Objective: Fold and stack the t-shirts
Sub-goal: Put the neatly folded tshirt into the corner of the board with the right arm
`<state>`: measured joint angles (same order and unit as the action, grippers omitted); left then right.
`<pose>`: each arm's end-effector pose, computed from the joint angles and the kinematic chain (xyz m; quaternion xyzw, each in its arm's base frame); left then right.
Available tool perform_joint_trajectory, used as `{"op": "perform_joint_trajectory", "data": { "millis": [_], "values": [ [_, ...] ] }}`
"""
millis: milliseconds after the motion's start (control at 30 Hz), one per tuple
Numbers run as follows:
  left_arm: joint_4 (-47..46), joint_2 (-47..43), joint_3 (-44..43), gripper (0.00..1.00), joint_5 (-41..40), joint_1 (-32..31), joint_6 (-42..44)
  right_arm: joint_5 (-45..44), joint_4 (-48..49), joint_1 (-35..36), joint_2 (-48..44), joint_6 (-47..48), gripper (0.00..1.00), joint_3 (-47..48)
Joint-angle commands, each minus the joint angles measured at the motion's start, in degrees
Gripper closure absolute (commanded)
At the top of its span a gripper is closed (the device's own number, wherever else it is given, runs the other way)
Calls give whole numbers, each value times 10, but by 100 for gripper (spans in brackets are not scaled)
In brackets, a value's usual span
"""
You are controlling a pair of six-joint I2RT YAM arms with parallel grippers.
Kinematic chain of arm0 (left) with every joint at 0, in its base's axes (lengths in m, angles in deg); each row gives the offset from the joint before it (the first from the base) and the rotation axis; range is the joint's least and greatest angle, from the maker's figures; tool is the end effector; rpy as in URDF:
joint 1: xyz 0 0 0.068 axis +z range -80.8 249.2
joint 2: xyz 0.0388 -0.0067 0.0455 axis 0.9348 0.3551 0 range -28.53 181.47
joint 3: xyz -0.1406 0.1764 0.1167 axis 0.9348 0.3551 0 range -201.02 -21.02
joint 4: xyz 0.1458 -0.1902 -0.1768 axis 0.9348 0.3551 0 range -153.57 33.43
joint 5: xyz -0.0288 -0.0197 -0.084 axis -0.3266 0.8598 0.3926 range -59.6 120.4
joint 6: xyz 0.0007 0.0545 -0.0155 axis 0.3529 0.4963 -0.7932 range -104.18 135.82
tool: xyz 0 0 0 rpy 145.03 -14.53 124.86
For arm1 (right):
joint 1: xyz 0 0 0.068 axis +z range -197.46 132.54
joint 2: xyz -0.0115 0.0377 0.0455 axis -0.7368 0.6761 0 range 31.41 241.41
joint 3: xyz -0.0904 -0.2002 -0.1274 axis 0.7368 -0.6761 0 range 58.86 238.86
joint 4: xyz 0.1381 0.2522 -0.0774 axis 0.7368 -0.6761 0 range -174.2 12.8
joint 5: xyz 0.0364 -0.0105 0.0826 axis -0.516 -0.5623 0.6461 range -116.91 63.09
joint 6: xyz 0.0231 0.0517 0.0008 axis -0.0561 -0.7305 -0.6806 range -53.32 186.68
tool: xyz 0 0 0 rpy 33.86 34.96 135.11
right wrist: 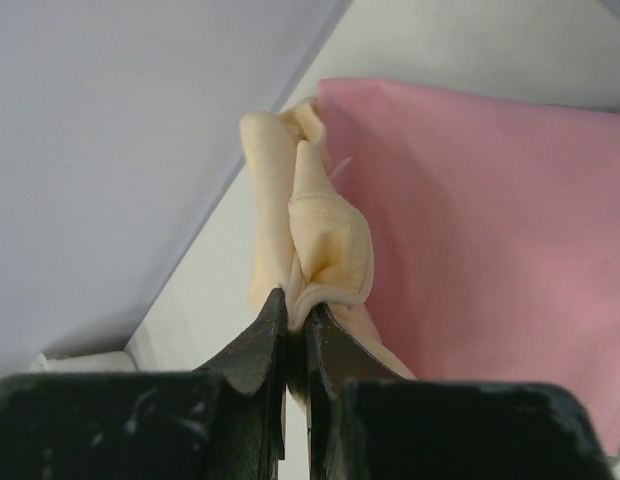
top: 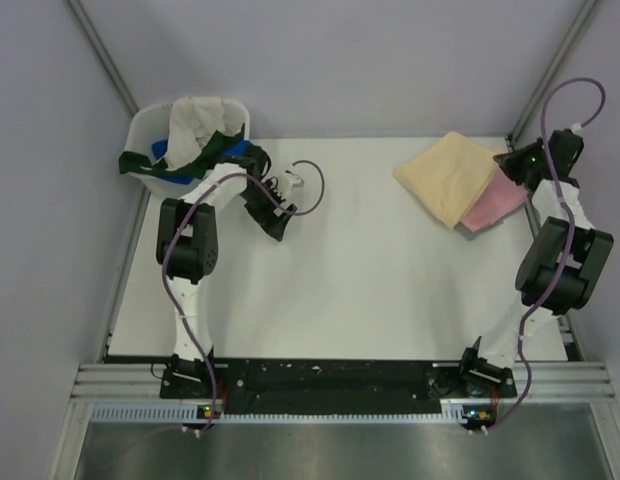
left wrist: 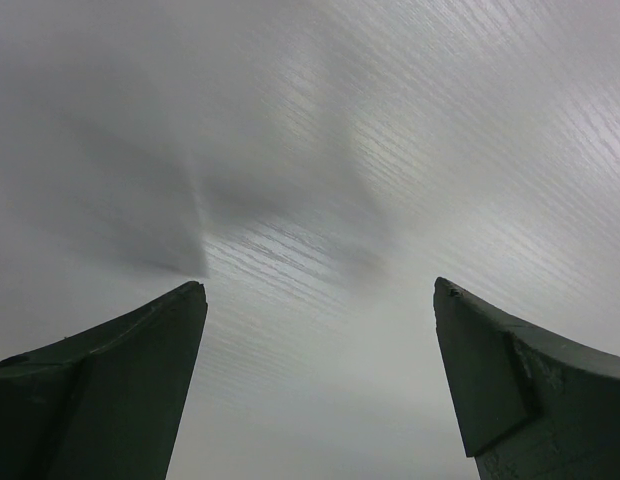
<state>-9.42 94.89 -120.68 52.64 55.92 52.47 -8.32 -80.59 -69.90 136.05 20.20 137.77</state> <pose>0.4456 -0.1207 0.1501 0.4303 0.8760 -0.1669 0.1400 0.4305 -0.1641 0.2268 0.4140 0.7479 0.2403 0.4600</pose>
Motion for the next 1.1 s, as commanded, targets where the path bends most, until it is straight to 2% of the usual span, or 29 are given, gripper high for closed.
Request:
{"op": "perform_joint_trajectory", "data": {
  "millis": [0,433,800,1067],
  "values": [
    [7,3,-15,1,13,-1,10,6,13,45,-56,17,100,63],
    [10,2,-17,1,16,-1,14,-22,1,98,-37,-20,100,123],
    [12,4,-20,1,18,-1,15,-43,74,150,-42,-120,100,127],
    [9,-2,-11,1,20,0,19,-63,79,169,-49,-136,100,138]
  ]
}}
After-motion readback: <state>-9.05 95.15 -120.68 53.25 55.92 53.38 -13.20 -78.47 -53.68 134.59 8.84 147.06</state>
